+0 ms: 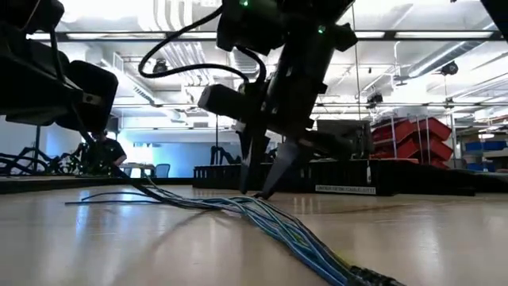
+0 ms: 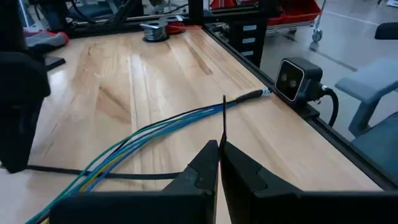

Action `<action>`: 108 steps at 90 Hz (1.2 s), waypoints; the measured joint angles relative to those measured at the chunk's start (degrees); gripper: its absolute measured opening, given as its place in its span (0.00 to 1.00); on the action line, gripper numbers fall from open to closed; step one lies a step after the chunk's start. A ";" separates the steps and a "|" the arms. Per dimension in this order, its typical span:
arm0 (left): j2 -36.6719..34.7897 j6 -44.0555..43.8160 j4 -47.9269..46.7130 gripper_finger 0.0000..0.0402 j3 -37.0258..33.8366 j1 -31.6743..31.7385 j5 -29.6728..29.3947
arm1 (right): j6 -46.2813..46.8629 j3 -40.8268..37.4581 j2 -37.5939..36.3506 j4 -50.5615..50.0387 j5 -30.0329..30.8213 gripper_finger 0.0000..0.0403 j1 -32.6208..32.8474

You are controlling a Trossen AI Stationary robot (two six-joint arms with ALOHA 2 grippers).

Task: Ziptie cables
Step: Wrap the zip tie around the cable bundle

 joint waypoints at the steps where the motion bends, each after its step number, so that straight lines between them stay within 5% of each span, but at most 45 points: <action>1: 0.00 0.00 0.03 0.00 0.01 0.00 0.00 | 0.00 0.00 0.00 0.09 0.02 0.28 -0.06; 71: -0.04 0.46 -0.27 0.00 -0.01 0.05 -0.01 | 2.05 -0.02 2.29 7.23 -1.01 0.25 0.36; 108: -0.04 0.37 -0.43 0.00 -0.01 0.11 0.01 | 0.03 -0.02 5.87 13.54 1.27 0.07 -0.56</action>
